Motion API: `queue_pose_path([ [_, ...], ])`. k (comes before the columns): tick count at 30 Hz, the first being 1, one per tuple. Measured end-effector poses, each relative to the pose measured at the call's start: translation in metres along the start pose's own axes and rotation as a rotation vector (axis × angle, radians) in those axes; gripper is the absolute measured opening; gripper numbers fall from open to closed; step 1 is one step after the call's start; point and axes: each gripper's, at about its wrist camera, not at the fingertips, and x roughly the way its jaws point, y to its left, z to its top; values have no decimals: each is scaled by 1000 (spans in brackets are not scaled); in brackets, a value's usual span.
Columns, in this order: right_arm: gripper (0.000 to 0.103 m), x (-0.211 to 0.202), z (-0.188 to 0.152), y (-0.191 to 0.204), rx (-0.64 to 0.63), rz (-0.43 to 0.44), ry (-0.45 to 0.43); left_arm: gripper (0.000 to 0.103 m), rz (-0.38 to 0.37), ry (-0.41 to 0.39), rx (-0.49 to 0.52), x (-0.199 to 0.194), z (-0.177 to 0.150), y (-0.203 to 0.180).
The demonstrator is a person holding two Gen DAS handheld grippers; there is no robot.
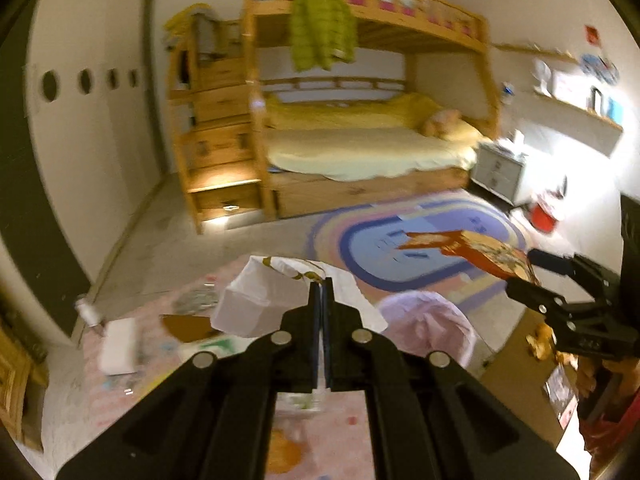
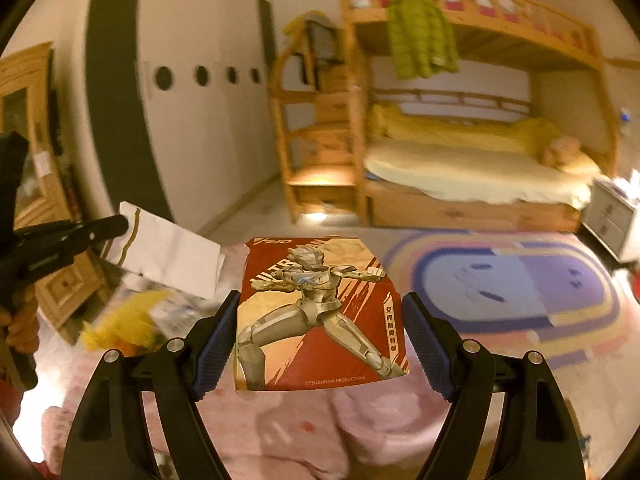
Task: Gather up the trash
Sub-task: 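Grasp the white paper with the left tool while the right tool lifts the red card, then carry both items over the pink trash bag and open both tools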
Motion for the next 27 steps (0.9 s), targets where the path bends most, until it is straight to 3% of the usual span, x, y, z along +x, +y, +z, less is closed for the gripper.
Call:
queue_pose_path([
  [5, 79, 5, -28, -39, 44, -115, 85, 0, -90, 75, 76, 50, -11, -59],
  [10, 79, 22, -44, -70, 73, -182, 182, 0, -133, 145, 147, 97, -22, -101],
  [18, 80, 72, -58, -101, 106, -214, 302, 0, -166, 274, 168, 175, -36, -122],
  [23, 81, 103, -53, -115, 139, -204, 329, 0, -160, 313, 177, 207, -39, -126],
  [25, 83, 116, -52, -121, 151, -187, 343, 8, -149, 321, 178, 214, -39, -124],
  [26, 86, 120, -52, -123, 157, -183, 345, 22, -142, 321, 173, 216, -38, -121],
  [27, 87, 123, -51, -126, 171, -181, 345, 43, -134, 319, 167, 215, -38, -119],
])
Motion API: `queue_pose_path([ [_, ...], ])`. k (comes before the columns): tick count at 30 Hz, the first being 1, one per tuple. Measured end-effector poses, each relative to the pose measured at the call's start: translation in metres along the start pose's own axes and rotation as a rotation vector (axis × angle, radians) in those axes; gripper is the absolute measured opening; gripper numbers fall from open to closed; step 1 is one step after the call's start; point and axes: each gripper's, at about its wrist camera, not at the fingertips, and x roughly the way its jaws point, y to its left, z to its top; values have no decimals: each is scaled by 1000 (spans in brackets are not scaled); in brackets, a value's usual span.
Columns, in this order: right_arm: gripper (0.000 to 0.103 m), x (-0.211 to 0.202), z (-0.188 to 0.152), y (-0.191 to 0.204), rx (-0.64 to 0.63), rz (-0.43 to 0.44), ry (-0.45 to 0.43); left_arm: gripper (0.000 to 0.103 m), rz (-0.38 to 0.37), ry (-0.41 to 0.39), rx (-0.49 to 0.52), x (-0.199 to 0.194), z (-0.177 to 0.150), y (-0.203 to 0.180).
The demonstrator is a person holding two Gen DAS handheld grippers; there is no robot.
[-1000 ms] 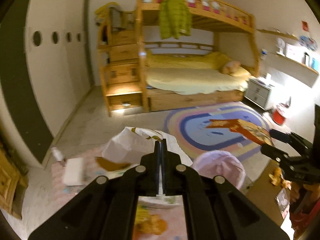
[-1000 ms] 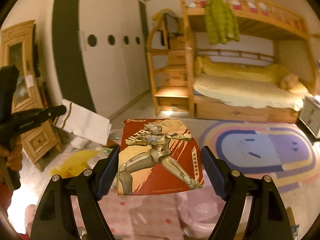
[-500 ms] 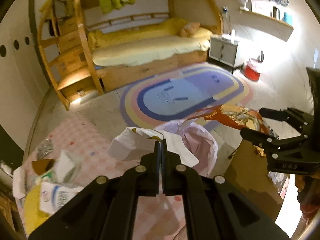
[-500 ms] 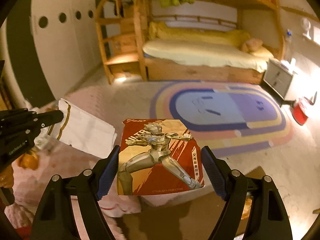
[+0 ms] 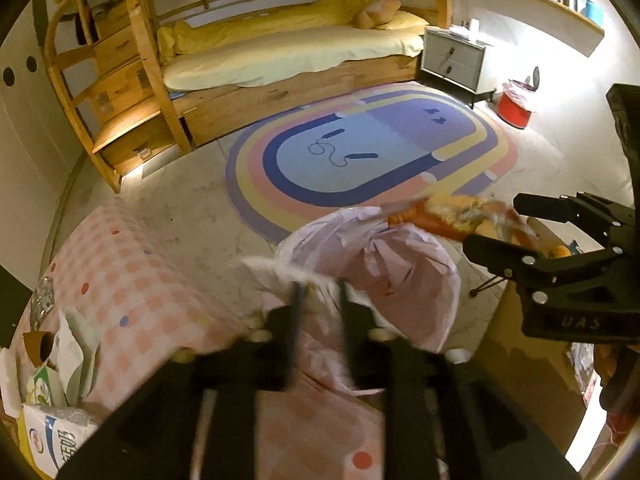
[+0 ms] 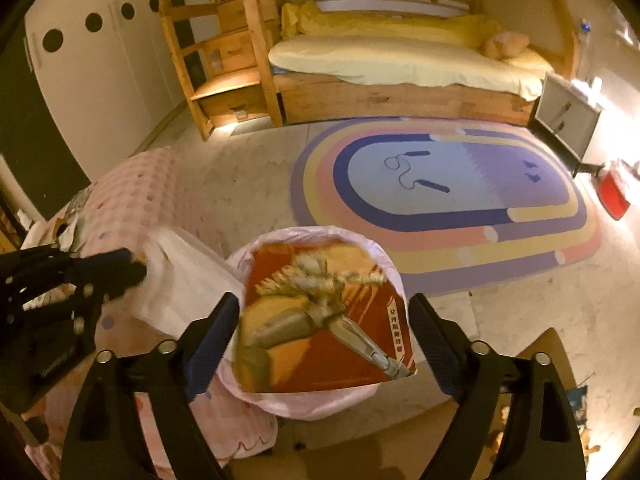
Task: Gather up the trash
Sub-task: 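Carry both items over the pink trash bag and open both tools, then grasp the white foam block with the left tool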
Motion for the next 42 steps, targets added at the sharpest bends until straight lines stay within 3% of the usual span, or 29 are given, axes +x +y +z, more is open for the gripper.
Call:
queue_pose_path([
  [2, 87, 0, 2, -2, 20, 8, -5, 50, 8, -17, -28, -4, -1, 7],
  [6, 87, -13, 2, -1, 44, 18, -29, 50, 34, -30, -92, -19, -3, 24],
  [12, 87, -57, -5, 11, 69, 75, -94, 51, 82, -99, -205, -73, -21, 49],
  [17, 87, -96, -7, 39, 27, 121, -151, 54, 130, -158, -259, -125, -45, 60],
  [25, 87, -143, -14, 112, -118, 204, -199, 63, 193, -189, -373, -189, -100, 88],
  [29, 85, -151, -18, 145, -178, 237, -209, 67, 261, -202, -446, -221, -133, 119],
  [33, 78, -149, -17, 179, -238, 267, -217, 75, 353, -218, -527, -249, -163, 165],
  [42, 63, -121, 8, 238, -353, 340, -209, 88, 499, -210, -653, -253, -192, 260],
])
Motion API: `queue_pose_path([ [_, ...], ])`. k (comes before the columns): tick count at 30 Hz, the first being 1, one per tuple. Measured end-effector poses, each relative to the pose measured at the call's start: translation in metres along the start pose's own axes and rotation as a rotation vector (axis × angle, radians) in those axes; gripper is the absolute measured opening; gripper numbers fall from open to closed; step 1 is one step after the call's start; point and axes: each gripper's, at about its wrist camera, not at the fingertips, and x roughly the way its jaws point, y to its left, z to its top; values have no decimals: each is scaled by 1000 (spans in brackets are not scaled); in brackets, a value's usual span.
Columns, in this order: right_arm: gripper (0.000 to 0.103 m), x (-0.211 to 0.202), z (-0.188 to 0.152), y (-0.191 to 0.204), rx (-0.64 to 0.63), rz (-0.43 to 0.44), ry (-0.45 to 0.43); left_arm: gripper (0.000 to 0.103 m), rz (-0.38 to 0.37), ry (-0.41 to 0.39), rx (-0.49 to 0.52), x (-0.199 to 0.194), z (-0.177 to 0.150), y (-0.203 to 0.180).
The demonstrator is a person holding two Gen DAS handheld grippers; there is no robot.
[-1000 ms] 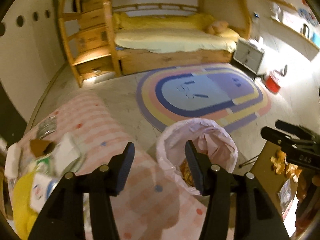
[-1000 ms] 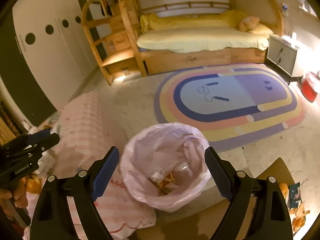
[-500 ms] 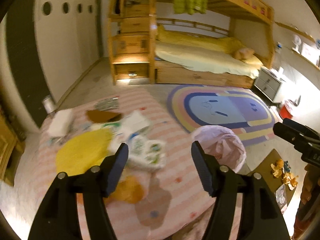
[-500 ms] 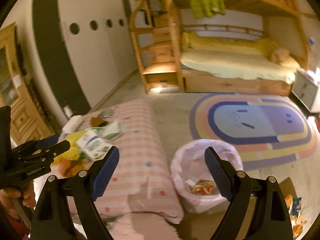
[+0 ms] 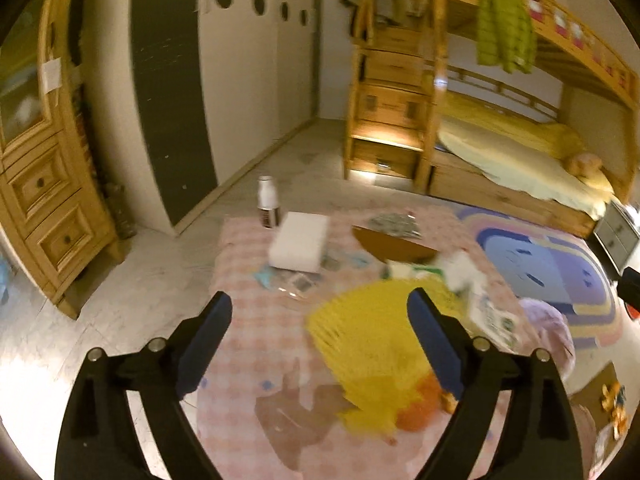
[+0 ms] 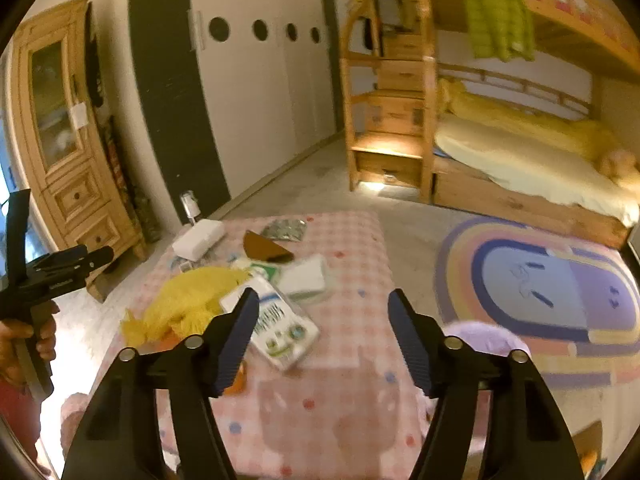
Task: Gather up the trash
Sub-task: 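Grasp the white foam block with the left tool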
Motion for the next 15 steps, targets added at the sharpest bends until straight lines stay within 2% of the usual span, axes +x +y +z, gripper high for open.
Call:
queue_pose_path([
  [2, 61, 17, 10, 7, -27, 27, 10, 90, 14, 5, -7, 13, 2, 9],
  [3, 61, 27, 15, 10, -44, 35, 17, 95, 21, 8, -8, 19, 2, 12],
  [7, 63, 70, 30, 19, -80, 63, 52, 96, 49, 41, 3, 60, 4, 22],
  [11, 76, 120, 44, 23, -106, 97, 115, 96, 52, 82, 26, 99, 8, 25],
  [15, 76, 162, 54, 27, -134, 107, 174, 96, 51, 122, 60, 138, 15, 22],
])
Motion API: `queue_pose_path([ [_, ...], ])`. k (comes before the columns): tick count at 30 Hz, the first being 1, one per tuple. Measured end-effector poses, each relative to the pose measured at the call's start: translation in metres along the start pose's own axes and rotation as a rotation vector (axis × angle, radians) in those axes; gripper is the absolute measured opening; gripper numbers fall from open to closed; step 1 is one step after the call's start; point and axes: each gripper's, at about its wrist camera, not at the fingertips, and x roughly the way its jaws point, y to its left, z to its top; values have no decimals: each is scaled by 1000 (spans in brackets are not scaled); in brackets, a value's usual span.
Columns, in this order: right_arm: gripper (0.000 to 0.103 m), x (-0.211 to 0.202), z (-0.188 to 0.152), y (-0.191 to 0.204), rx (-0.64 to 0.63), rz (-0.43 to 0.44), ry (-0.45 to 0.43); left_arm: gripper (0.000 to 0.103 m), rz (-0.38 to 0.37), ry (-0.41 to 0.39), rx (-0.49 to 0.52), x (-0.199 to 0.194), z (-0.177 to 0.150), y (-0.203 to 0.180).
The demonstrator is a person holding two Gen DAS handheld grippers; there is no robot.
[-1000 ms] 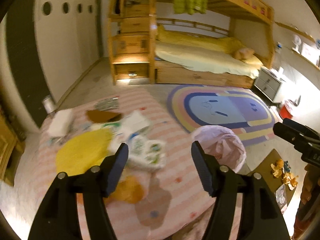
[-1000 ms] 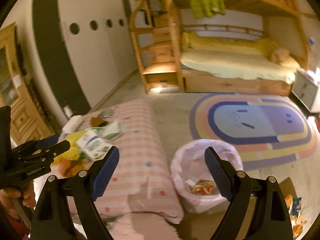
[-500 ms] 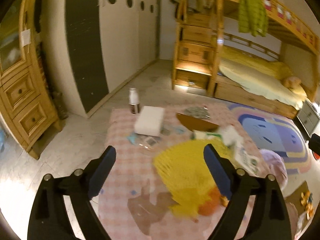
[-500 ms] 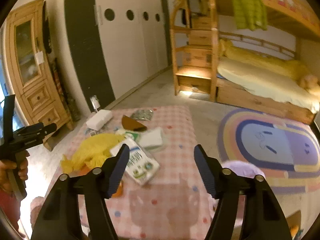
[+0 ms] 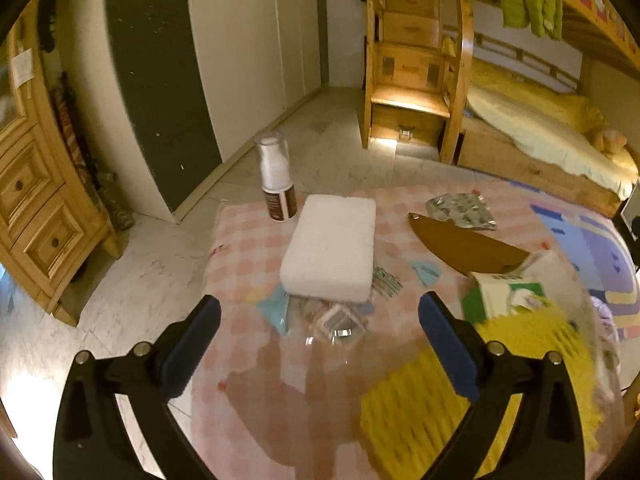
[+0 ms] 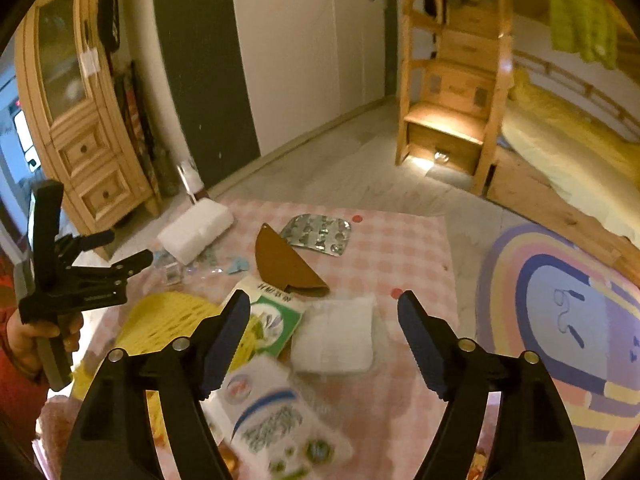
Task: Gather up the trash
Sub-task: 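Grasp the white foam block with the left tool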
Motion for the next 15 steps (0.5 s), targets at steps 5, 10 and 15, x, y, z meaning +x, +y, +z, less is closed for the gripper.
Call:
queue_pose_path([
  [5, 76, 34, 17, -7, 2, 4, 29, 89, 11, 66, 46, 43, 9, -6],
  [10, 76, 57, 25, -6, -3, 40, 57, 73, 1, 103, 68, 63, 12, -5],
  [15, 79, 78, 33, 8, -92, 98, 109, 62, -28, 64, 20, 51, 13, 5],
])
